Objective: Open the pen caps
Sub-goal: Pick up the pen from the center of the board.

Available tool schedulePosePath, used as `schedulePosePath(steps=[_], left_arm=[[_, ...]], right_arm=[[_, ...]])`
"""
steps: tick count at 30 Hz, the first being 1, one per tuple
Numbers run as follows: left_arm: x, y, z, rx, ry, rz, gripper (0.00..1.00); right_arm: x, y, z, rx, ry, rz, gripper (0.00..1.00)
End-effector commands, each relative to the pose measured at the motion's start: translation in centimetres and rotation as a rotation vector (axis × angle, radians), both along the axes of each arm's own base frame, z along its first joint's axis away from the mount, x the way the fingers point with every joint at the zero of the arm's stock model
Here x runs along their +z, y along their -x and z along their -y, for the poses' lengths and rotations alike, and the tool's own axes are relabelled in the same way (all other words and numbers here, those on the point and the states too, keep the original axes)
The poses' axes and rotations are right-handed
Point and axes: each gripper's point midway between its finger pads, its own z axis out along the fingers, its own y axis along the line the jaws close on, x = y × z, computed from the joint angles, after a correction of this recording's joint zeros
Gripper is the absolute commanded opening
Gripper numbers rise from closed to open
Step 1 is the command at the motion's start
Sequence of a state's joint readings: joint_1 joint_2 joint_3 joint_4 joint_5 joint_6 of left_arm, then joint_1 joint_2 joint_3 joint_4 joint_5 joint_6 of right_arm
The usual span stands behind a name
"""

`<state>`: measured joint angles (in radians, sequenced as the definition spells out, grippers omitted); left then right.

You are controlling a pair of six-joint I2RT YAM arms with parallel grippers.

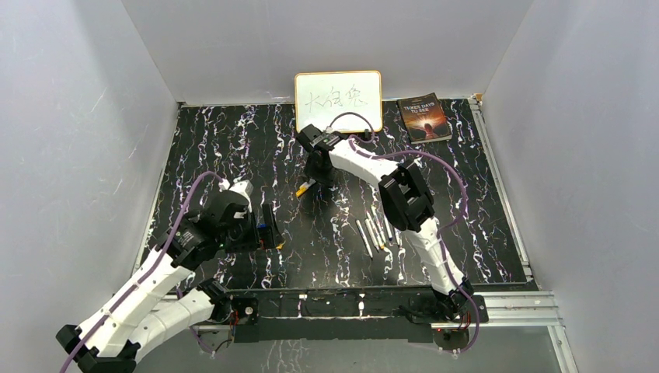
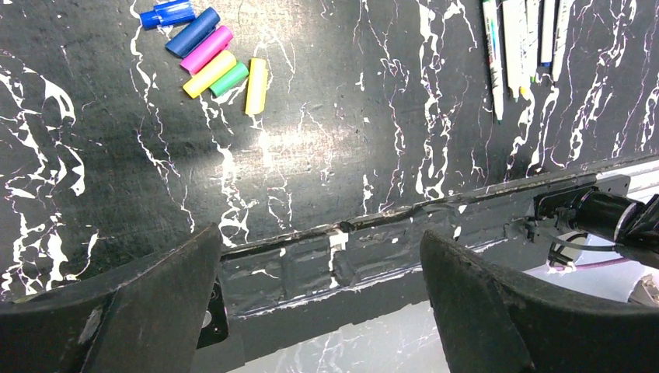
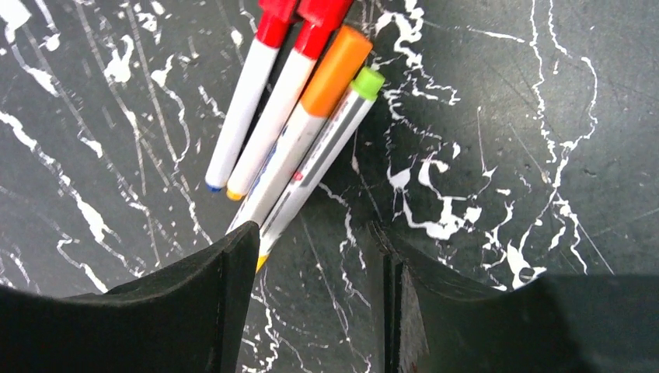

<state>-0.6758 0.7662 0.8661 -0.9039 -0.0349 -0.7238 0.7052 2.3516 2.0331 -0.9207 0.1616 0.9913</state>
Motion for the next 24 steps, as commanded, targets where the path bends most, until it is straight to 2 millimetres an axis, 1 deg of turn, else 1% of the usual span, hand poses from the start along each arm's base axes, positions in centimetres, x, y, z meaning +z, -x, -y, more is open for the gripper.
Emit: schedulePosePath(steps=[1, 5, 11, 15, 17, 20, 24], left_arm=[[-0.3, 1.0, -0.7, -0.03, -0.019, -0.014, 0.98], [-0.2, 1.2, -0.9, -0.034, -0.021, -0.008, 0.98], [-0.3, 1.5, -1.1, -0.038, -0.018, -0.005, 0.98], [-0.4, 1.6, -1.2, -0.042, -0.017, -0.002, 0.98], [-0.4, 1.7, -1.3, -0.044, -0.021, -0.002, 0.98], [-0.4, 1.7, -1.3, -0.046, -0.022, -0.001, 0.99], [-0.6, 1.8, -1.2, -0.052, -0.016, -0.006, 0.98]], right_arm=[[0.2, -1.5, -0.7, -0.071, -0.039, 0.021, 0.49], [-0.9, -1.4, -0.3, -0.099, -0.021, -0.012, 0.41], [-2.4, -0.6, 1.1, -0.122, 0.047, -0.05, 0.3], [-3.1, 0.2, 2.4, -0.116, 0.104, -0.068, 0.29], [-3.3, 0.4, 3.1, -0.103, 0.14, -0.071, 0.26], [-3.4, 0.8, 4.0, -0.064, 0.189, -0.077, 0.23], [-3.4, 1.6, 5.3, -0.026, 0.247, -0.094, 0.22]])
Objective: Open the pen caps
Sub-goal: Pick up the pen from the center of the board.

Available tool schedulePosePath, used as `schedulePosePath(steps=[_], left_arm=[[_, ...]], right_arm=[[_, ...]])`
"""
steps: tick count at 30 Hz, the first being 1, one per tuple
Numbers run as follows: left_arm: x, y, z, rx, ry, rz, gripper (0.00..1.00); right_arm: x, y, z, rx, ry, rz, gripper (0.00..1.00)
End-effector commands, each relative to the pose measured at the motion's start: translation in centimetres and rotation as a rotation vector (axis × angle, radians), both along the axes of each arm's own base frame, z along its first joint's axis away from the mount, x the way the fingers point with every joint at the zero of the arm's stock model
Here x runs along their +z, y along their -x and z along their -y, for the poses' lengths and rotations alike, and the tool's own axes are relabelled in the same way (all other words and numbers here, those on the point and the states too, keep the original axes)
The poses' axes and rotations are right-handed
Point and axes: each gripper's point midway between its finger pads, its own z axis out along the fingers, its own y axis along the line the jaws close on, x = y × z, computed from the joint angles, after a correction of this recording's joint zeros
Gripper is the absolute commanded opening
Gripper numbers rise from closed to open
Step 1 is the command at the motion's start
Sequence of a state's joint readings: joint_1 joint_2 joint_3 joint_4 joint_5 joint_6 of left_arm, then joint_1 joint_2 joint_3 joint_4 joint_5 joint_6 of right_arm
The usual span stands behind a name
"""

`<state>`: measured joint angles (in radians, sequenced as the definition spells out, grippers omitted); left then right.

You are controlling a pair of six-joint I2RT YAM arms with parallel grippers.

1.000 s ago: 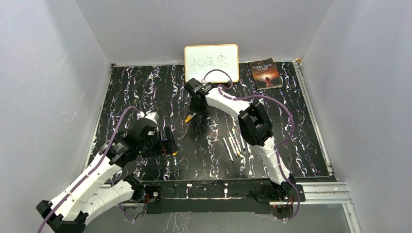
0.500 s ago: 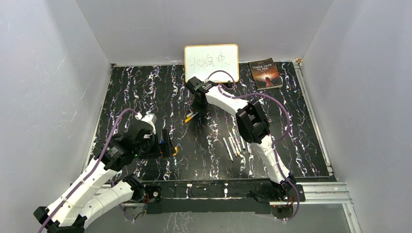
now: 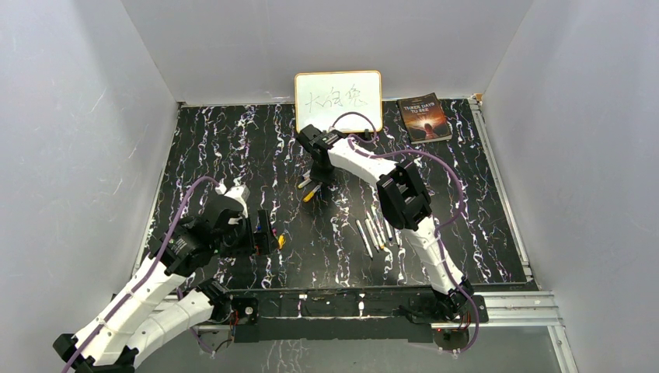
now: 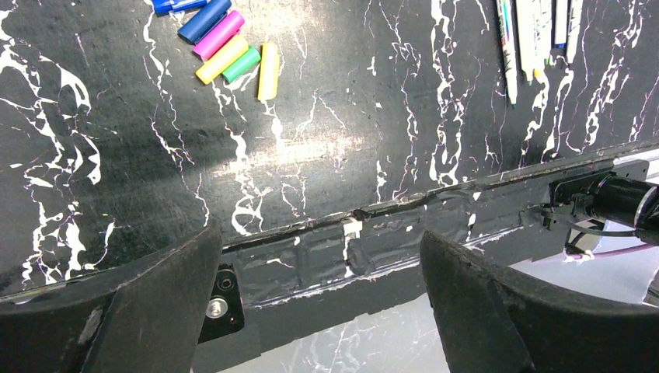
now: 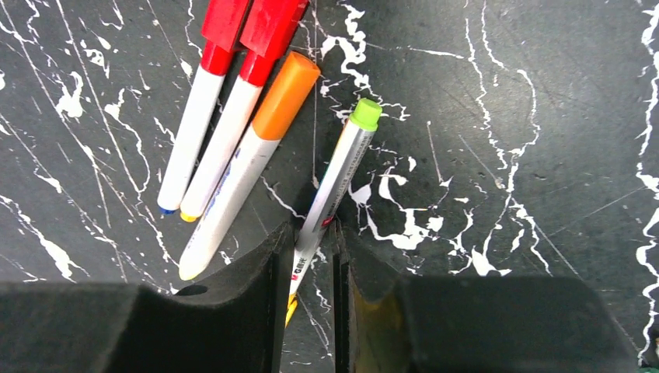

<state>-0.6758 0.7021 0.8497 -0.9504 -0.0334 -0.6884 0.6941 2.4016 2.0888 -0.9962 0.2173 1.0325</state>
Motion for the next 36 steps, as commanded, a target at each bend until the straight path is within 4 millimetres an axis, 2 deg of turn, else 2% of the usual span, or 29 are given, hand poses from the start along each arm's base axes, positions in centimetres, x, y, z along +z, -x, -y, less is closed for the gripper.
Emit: schedulePosePath(steps=[1, 3, 6, 10, 13, 14, 15, 16, 20, 25, 36], left_arm=[[-0.4, 0.6, 0.0, -0.025, -0.001, -0.019, 0.98], [-0.5, 0.6, 0.0, -0.029, -0.002, -0.024, 0.98], [-0.4, 0.6, 0.0, -0.033, -0.004, -0.024, 0.98], [-0.4, 0.7, -0.1, -0.037, -0.016, -0.032, 0.98], [-0.4, 0.6, 0.4, -0.051, -0.007, -0.048, 0.98], [-0.1, 0.5, 0.9, -0.064, 0.002, -0.055, 0.98], [0.0, 0.5, 1.4, -0.082, 0.017, -0.061, 0.98], [0.3, 0.2, 2.3, -0.106, 0.045, -0.065, 0.98], [0.5, -0.6, 5.2, -0.134, 0.15, -0.089, 0.98], [1.0, -1.5, 7.4, -0.133, 0.257, -0.077, 0.98], [-0.3, -3.3, 11.5, -0.079, 0.459, -0.081, 0.98]], right_arm=[[-2.2, 2.2, 3.9, 0.05, 0.185, -0.083, 0.22], [-2.2, 2.2, 4.0, 0.073, 0.19, -0.079, 0.23], [-2.2, 1.9, 3.6, 0.113, 0.192, -0.074, 0.31], [-3.0, 1.9, 3.9, 0.152, 0.239, -0.105, 0.35], [-4.1, 3.2, 4.1, 0.193, 0.234, -0.141, 0.23], [-4.5, 3.7, 3.9, 0.211, 0.206, -0.15, 0.12], [-4.4, 3.9, 3.6, 0.229, 0.196, -0.147, 0.06], [-3.4, 3.9, 3.1, 0.254, 0.178, -0.126, 0.0], [2.1, 4.6, 2.4, 0.348, 0.076, -0.004, 0.0], [6.3, 6.2, 2.2, 0.401, 0.003, 0.078, 0.0], [13.0, 12.4, 1.1, 0.511, -0.323, 0.181, 0.0]])
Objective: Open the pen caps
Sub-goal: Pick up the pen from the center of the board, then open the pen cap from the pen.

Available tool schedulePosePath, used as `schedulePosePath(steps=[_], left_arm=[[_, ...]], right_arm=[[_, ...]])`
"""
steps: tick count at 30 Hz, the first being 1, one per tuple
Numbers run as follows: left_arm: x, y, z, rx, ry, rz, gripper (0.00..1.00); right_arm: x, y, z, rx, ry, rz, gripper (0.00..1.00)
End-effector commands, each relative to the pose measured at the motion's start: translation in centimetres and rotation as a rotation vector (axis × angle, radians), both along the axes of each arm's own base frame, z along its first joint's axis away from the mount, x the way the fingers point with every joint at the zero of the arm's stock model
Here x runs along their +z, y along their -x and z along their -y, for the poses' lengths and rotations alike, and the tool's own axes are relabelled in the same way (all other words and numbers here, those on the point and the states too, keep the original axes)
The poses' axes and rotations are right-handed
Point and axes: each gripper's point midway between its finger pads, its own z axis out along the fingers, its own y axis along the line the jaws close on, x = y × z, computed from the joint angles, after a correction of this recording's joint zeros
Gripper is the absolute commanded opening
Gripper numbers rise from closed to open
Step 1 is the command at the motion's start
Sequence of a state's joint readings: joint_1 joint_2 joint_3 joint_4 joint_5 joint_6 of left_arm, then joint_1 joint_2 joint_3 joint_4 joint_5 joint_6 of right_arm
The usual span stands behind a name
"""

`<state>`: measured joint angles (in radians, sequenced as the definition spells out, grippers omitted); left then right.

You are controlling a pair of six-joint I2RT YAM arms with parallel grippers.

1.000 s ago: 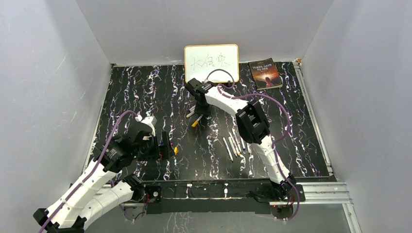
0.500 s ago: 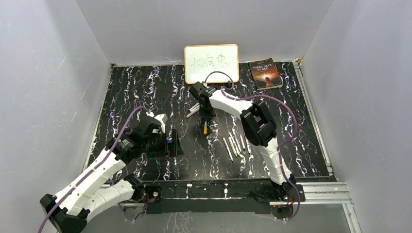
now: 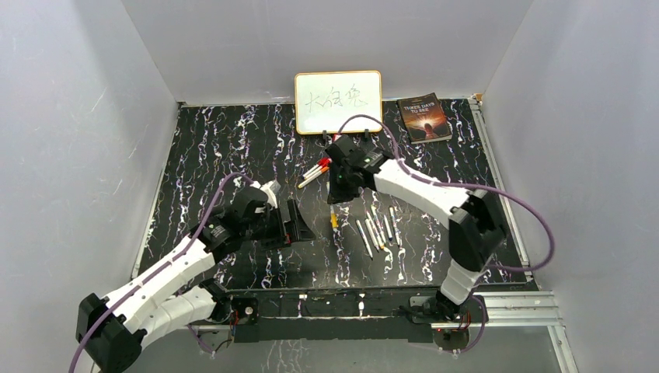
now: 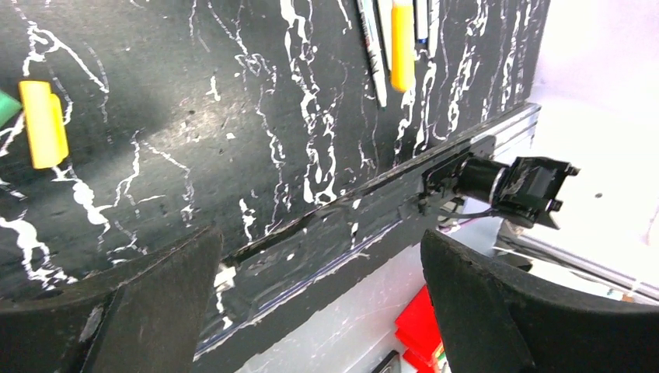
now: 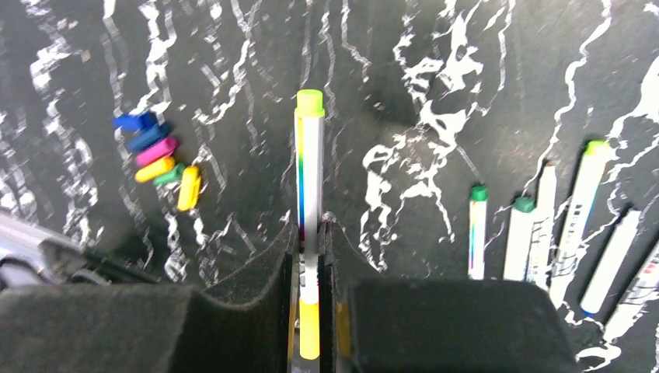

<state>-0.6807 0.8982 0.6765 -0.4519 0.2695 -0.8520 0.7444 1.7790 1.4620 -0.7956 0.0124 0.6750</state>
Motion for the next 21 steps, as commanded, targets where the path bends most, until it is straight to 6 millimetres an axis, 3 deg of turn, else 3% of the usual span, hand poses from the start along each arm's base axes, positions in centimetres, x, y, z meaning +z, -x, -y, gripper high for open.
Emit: schedulePosePath(steps=[1, 5, 14, 21], left_arm=[[2.0, -1.2, 2.7, 0.013, 0.137, 0.041, 0.98], [2.0, -1.7, 4.5, 0.002, 0.173, 0.049, 0.98], [2.0, -1.6, 9.9, -0.002, 0.262, 0.087, 0.98], [2.5, -1.1, 11.1, 0.016, 0.276, 0.141, 0.98]], right_arm=[[4.2, 1.7, -2.1, 0.068, -0.232, 0.053, 0.0], [5.4, 3.1, -2.0, 0.085, -0.302, 0.056, 0.0], [7.3, 4.0, -3.0, 0.037, -0.467, 0.051, 0.0], [8.3, 4.4, -3.7, -0.017, -0.571, 0.028, 0.0]])
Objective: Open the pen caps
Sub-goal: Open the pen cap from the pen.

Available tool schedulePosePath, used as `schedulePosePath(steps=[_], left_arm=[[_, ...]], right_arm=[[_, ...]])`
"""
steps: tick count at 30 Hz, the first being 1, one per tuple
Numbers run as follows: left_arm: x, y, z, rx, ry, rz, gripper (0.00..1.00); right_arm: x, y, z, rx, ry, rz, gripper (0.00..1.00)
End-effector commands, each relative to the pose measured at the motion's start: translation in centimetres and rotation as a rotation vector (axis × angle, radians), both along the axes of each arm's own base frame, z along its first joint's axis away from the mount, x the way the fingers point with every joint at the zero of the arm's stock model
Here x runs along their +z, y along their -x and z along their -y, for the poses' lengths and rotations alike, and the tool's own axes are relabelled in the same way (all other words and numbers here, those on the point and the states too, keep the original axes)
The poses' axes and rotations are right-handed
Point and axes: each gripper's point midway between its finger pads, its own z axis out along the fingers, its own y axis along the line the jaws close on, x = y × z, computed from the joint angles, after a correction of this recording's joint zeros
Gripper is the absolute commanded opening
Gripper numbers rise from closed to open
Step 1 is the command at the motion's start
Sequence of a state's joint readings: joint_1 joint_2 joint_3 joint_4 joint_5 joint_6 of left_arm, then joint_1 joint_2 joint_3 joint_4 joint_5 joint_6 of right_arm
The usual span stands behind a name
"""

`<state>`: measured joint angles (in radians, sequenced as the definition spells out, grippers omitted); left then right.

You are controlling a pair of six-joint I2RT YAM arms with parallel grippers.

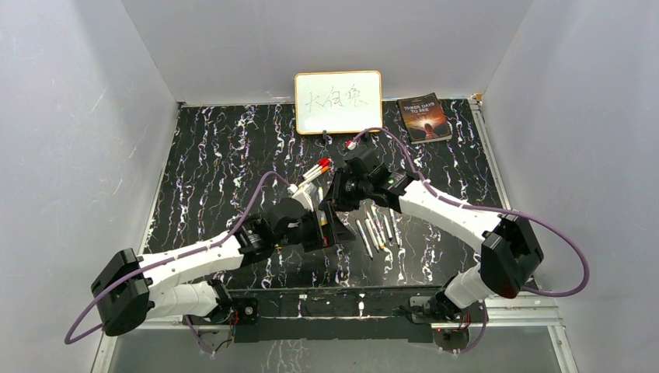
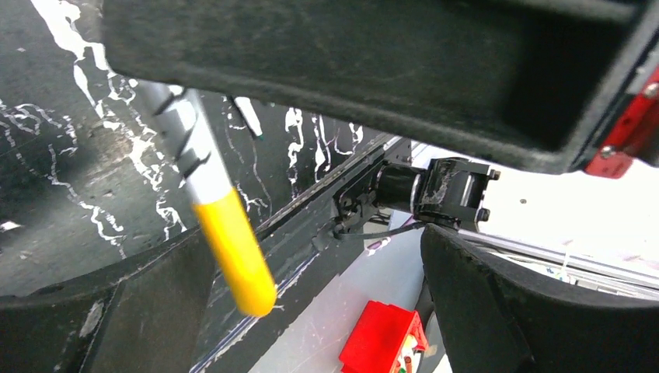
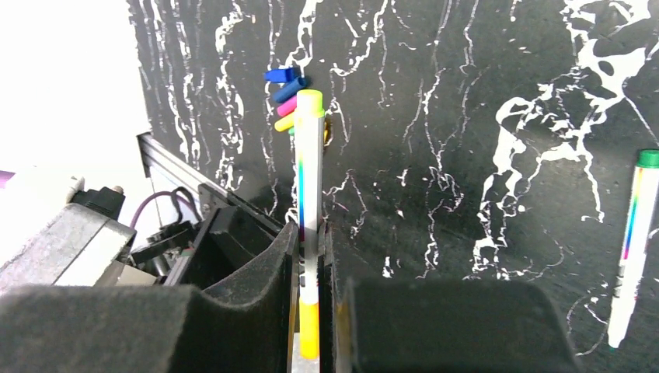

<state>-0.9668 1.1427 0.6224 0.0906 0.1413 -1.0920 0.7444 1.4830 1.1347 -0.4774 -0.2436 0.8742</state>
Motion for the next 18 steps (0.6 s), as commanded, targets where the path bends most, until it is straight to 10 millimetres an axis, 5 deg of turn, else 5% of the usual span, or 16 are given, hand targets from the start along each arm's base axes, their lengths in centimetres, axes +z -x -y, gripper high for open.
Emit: schedulePosePath(steps=[1, 13, 18], left_arm=[[2.5, -1.2, 0.6, 0.069, 0.069, 0.086, 0.98], [4.0, -1.8, -1.6, 0.17, 0.092, 0.153, 0.9], [4.1, -1.7, -1.9, 0.174, 0.101, 0.158, 0.77]], right_arm=[[3.8, -0.3, -1.4, -0.027, -0.159, 0.048, 0.0], [4.3, 0.3, -0.6, -0.068, -0.187, 0.042, 0.0], [4.7, 0.2, -0.6, -0.078, -0.197, 0.044, 0.0]])
